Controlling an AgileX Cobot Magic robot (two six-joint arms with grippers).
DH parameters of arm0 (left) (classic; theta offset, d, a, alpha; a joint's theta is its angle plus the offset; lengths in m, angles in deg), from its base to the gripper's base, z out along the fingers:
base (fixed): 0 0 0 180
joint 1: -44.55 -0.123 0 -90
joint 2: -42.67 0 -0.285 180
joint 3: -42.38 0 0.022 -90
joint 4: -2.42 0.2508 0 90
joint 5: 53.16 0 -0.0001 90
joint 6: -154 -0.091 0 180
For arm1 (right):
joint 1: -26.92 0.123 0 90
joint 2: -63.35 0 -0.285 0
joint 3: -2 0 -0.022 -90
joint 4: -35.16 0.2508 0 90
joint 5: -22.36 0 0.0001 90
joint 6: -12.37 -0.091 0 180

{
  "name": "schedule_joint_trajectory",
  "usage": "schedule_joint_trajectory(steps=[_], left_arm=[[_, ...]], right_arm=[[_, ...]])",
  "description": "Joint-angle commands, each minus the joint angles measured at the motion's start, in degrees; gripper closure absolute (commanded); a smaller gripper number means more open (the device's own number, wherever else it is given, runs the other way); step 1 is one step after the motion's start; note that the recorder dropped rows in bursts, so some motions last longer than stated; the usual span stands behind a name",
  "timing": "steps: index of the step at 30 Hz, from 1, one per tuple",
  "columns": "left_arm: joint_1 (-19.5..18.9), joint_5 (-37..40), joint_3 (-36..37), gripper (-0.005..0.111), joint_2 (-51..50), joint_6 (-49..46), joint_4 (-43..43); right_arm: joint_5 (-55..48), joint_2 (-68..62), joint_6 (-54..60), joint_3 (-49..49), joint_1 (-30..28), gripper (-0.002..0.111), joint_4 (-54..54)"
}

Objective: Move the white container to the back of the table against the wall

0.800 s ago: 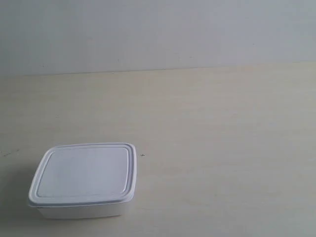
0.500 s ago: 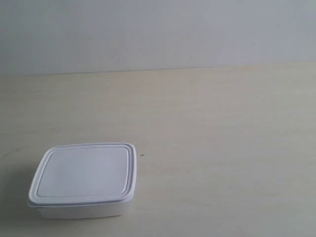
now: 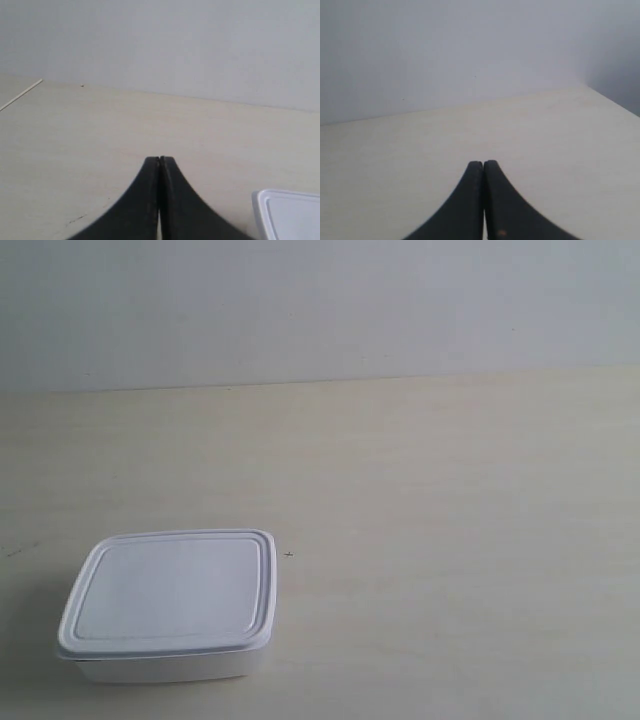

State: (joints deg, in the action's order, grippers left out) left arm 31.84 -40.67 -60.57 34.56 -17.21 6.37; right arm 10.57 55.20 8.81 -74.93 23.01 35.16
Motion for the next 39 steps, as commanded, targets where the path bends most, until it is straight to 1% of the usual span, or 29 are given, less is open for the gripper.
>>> schedule_joint_trajectory(steps=[1, 2, 3, 4, 5, 6, 9, 13, 16, 18, 20, 22, 25, 27, 28, 29, 31, 33, 36, 39], left_arm=[[0.31, -5.15, 0.17, 0.107, 0.32, 3.48, -0.42], [0.31, -7.62, 0.17, 0.107, 0.32, 6.39, -0.73], [0.31, -12.79, 0.17, 0.107, 0.32, 14.65, -1.91], [0.31, -15.04, 0.17, 0.107, 0.32, 20.02, -1.92], [0.31, -18.74, 0.17, 0.107, 0.32, 27.92, -1.92], [0.31, -20.52, 0.17, 0.107, 0.32, 30.26, -1.92], [0.31, -25.66, 0.17, 0.107, 0.32, 31.44, -1.78], [0.31, -27.25, 0.17, 0.107, 0.32, 32.30, -1.78], [0.31, -29.78, 0.17, 0.107, 0.32, 34.31, -1.78], [0.31, -32.09, 0.17, 0.107, 0.32, 39.10, -1.78], [0.31, -35.69, 0.17, 0.107, 0.32, 43.62, -1.36], [0.31, -36.69, 0.17, 0.107, 0.32, 46.53, -1.17], [0.31, -38.48, 0.17, 0.107, 0.32, 50.10, -0.42], [0.31, -40.36, 0.17, 0.107, 0.32, 52.40, 4.64], [0.31, -40.99, 0.17, 0.107, 0.32, 54.36, 8.05], [0.31, -41.48, -0.40, 0.107, 0.32, 57.32, 13.24], [0.31, -41.48, -3.15, 0.107, 0.32, 64.64, 23.48], [0.31, -40.99, -7.19, 0.107, 0.32, 74.72, 35.36], [-0.04, -40.49, -14.30, 0.107, -1.81, 89.67, 54.07], [-0.66, -41.82, -20.22, 0.107, -5.85, 104.22, 69.37]], right_arm=[[3.17, 0.36, 0.55, -0.29, -0.39, 0.108, 0.00], [5.17, 0.36, 0.41, -0.29, -0.39, 0.108, 0.59], [8.98, 0.36, -1.81, -0.29, -0.39, 0.108, 4.88], [11.18, 0.36, -5.17, -0.29, -0.39, 0.108, 8.60], [16.15, 0.36, -9.44, -0.29, -0.39, 0.108, 15.50], [17.84, 0.36, -10.70, -0.29, -0.39, 0.108, 17.79], [21.83, 0.36, -13.76, -0.29, -0.39, 0.108, 22.74], [24.78, 0.36, -15.36, -0.29, -0.39, 0.108, 23.78], [24.90, 0.36, -23.50, -0.29, -0.39, 0.108, 23.33], [24.62, 0.36, -28.14, -0.29, -0.39, 0.108, 21.78], [24.40, 0.36, -32.10, 1.09, -0.39, 0.108, 15.56], [24.28, 0.36, -37.89, 3.17, 0.18, 0.108, 6.21], [25.11, 0.36, -51.55, 7.30, 1.90, 0.108, -15.45], [29.60, 0.36, -65.42, 9.50, 3.17, 0.108, -31.69], [32.11, 0.36, -70.64, 10.38, 3.50, 0.108, -37.43], [35.62, 0.36, -76.53, 11.55, 3.62, 0.108, -44.02], [40.95, -1.35, -86.58, 14.24, 3.62, 0.108, -54.39], [43.80, -4.69, -94.85, 17.98, 3.62, 0.108, -65.38], [45.25, -10.85, -106.32, 23.35, 3.62, 0.108, -80.61], [49.44, -17.12, -115.63, 28.73, 3.62, 0.108, -91.35]])
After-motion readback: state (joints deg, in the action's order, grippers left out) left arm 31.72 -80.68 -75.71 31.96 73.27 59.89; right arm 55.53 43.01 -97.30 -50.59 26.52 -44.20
